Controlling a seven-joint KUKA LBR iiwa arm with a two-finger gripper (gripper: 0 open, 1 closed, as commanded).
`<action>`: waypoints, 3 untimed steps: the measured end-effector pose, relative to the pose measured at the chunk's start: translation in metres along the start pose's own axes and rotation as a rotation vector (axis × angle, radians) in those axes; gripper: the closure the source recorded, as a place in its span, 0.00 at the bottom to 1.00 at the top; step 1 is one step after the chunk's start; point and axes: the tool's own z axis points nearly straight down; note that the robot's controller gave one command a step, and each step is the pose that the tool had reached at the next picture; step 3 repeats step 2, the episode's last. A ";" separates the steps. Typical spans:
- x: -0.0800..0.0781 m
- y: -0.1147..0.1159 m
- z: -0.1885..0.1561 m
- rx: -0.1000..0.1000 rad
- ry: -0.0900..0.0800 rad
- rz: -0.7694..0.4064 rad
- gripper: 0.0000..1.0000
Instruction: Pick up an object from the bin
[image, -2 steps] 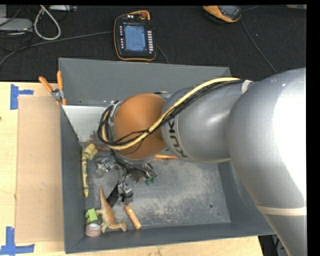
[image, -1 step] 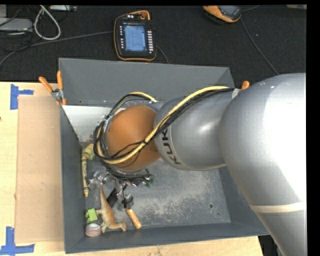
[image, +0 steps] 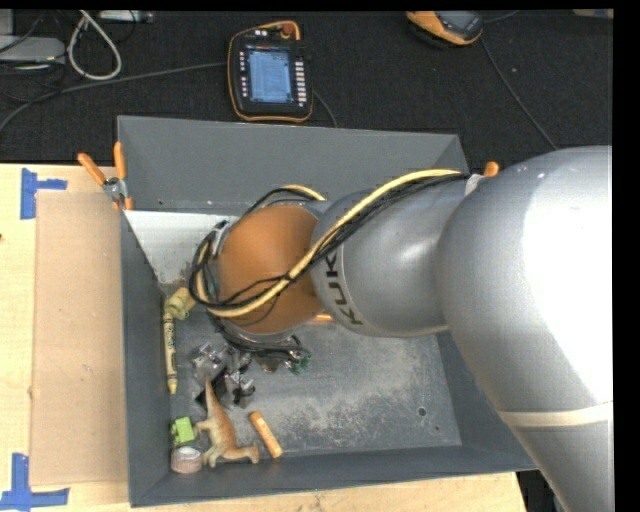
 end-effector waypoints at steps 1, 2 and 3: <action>0.000 0.000 0.000 0.000 0.000 0.001 1.00; 0.003 0.001 -0.026 -0.004 0.009 0.002 1.00; 0.003 0.001 -0.026 -0.004 0.009 0.002 1.00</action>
Offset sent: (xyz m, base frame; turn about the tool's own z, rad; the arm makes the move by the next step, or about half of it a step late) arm 0.0000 -0.0001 0.1046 0.0006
